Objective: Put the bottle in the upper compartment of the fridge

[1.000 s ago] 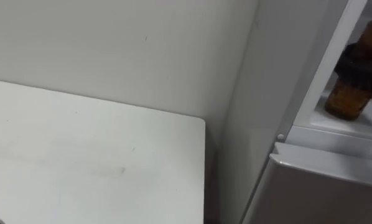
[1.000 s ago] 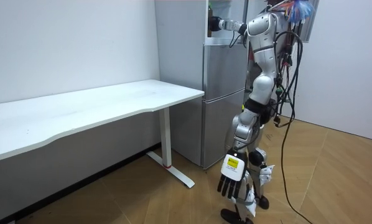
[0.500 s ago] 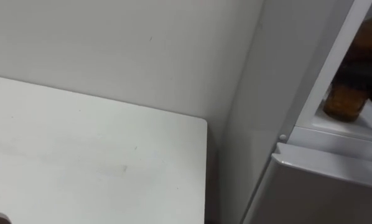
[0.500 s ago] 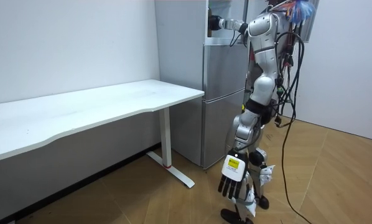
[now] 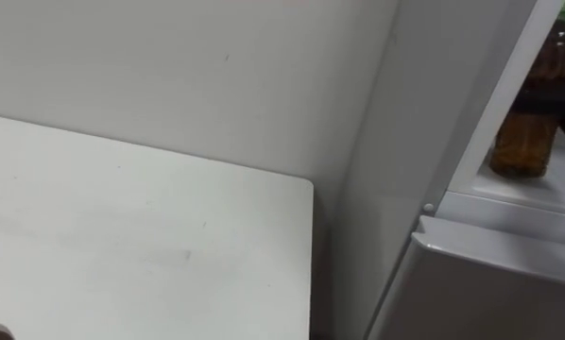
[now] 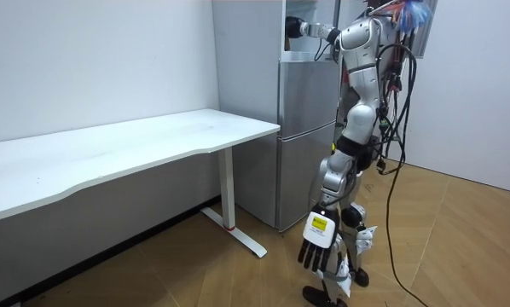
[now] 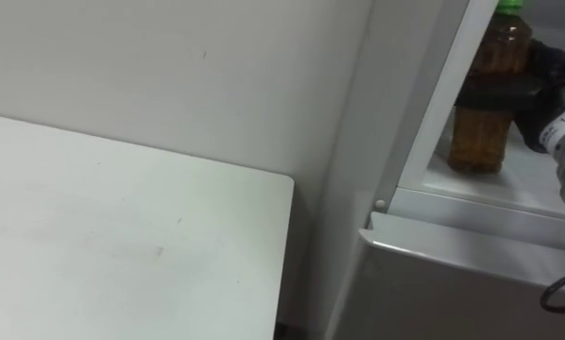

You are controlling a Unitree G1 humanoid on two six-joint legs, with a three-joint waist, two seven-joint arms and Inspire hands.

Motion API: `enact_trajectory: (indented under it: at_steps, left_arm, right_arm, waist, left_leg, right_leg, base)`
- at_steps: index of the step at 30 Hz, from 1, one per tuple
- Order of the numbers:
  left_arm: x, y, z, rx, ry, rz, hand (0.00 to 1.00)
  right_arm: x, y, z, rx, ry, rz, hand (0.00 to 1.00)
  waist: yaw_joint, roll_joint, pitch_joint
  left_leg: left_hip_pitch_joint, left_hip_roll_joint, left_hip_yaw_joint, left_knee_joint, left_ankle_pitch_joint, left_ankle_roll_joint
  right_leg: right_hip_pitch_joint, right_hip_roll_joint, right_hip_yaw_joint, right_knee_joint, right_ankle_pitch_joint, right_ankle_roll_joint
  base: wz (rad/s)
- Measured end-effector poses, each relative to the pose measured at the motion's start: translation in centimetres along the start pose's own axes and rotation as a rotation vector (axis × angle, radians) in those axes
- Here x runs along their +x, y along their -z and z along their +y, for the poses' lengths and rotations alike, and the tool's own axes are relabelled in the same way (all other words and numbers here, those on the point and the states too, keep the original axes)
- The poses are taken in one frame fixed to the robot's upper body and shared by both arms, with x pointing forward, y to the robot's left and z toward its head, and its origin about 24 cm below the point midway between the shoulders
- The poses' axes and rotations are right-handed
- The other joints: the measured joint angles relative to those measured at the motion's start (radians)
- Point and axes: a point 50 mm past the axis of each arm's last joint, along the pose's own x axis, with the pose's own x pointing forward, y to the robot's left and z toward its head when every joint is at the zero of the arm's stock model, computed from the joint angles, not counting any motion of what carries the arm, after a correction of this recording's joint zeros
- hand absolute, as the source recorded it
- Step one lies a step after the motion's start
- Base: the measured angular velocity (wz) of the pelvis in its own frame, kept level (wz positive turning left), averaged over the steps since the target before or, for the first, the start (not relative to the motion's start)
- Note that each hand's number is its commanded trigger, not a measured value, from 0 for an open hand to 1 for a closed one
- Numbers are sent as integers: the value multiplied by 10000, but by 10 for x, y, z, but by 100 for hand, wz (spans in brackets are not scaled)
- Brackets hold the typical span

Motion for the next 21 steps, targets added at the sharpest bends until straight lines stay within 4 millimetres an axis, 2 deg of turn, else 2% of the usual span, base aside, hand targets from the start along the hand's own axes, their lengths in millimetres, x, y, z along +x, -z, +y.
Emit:
enact_trajectory:
  at_steps: [21]
  left_arm:
    - [0, -5, -1, -79, 127, -116, 0]
  right_arm:
    - [0, -2, -2, -84, -4, -37, 0]
  waist:
    - [4, 20, 23]
  left_leg:
    - [16, 3, 62, -15, 0, 0]
  right_leg:
    - [-19, 1, 45, 0, 0, 0]
  base:
    - [0]
